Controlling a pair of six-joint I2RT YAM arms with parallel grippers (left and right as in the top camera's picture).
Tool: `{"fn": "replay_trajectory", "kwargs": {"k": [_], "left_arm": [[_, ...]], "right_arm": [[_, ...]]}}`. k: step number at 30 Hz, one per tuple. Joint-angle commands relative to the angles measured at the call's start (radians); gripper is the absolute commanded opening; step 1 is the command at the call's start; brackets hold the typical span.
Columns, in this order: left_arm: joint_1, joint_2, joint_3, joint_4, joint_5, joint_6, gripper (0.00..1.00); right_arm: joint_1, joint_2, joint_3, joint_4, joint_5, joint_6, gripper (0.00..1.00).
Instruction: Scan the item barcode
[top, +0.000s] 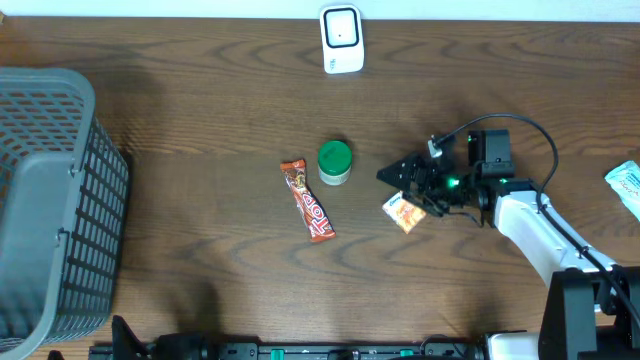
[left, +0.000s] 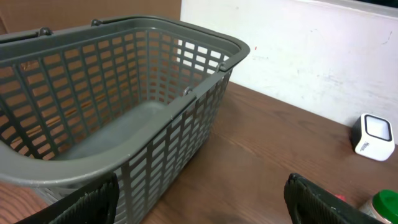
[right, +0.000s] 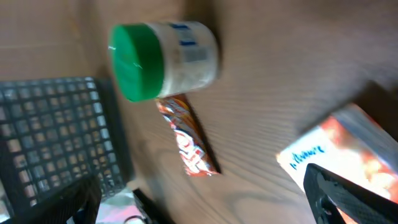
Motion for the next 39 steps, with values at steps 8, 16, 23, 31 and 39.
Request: {"fn": "replay_trajectory", "kwargs": {"k": [8, 16, 23, 31, 39], "left_arm": [[-0.004, -0.001, -0.001, 0.004, 0.013, -0.002, 0.85], [-0.004, -0.001, -0.001, 0.004, 0.013, -0.002, 0.85], [-0.004, -0.001, -0.001, 0.004, 0.013, -0.002, 0.85], [-0.004, -0.001, -0.001, 0.004, 0.013, -0.002, 0.85], [-0.004, -0.001, -0.001, 0.004, 0.013, -0.002, 0.85]], "right_arm": [[0.093, -0.189, 0.023, -0.103, 0.143, 0.112, 0.01], [0.308, -0.067, 0.018, -0.275, 0.458, 0.109, 0.01], [0.329, 0.105, 0.018, -0.289, 0.546, 0.114, 0.01], [0.259, 0.110, 0.058, -0.432, 0.835, 0.143, 0.01], [0.201, 0.109, 0.256, -0.568, 0.888, 0.063, 0.01]]}}
